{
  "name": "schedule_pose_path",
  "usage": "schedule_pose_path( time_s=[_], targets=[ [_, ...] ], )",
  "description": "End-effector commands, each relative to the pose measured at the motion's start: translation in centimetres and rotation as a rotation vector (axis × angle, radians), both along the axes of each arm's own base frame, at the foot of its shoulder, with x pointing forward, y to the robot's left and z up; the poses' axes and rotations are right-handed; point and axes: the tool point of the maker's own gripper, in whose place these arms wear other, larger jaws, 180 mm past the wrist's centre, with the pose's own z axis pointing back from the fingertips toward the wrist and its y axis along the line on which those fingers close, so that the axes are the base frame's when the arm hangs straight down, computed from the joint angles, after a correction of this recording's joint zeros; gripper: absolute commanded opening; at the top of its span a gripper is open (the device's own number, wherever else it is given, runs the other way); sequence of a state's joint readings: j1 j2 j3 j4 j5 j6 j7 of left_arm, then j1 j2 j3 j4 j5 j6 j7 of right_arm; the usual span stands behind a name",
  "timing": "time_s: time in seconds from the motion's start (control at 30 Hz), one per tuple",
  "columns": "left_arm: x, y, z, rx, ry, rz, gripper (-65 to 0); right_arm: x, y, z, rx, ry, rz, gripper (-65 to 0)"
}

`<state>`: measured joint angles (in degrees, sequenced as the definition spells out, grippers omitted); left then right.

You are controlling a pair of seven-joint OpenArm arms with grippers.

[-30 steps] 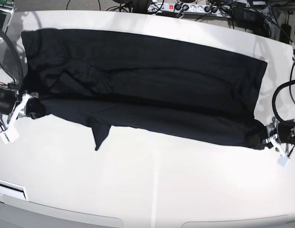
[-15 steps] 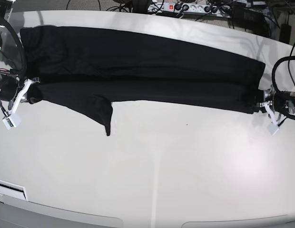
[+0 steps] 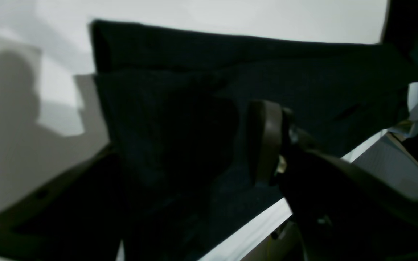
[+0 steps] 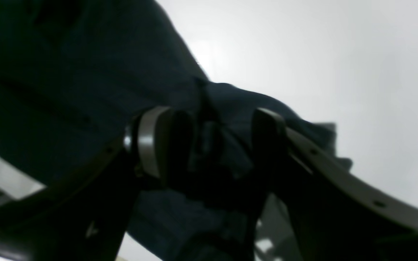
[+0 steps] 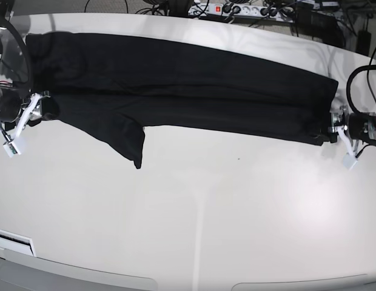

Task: Layout the t-shirt on the table in an organized manner, then fold the t-shirt properly
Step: 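Release and regrasp the folded strip's end with the right gripper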

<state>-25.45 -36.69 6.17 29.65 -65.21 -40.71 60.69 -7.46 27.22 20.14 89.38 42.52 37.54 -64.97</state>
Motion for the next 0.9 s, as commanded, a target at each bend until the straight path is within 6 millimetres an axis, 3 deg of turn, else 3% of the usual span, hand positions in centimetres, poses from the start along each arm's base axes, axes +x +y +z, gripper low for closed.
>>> schedule_pose_path(
  time_s=[0.0, 0.17, 0.27, 0.53, 0.7, 0.87],
  targets=[
    [-0.8, 1.4, -0.2, 0.048, 0.028, -0.004, -29.0, 1.9, -0.3, 2.3, 0.002, -0.081, 0.006, -28.6],
    [-1.7, 1.5, -1.3, 0.046, 0.011, 0.037, -29.0, 4.8, 1.8, 5.0, 0.135, -0.238, -0.010, -28.8],
    [-2.0, 1.5, -1.6, 0.045, 0.012, 0.045, -29.0, 6.0, 2.7, 4.7, 0.174, -0.295, -0.073, -28.8],
    [-1.8, 1.5, -1.5, 0.042, 0.007, 0.047, -29.0, 7.7, 6.1, -2.4, 0.242, -0.107, -0.137, -28.8],
    [-1.9, 1.5, -1.5, 0.042, 0.008, 0.047, -29.0, 7.4, 7.6, -6.2, 0.314, 0.032, -0.111, -29.3],
    [-1.3, 1.2, -1.0, 0.006, -0.015, 0.074, -29.0, 6.5, 10.0, -7.2, 0.417, 0.098, -0.069, -29.3]
  ],
)
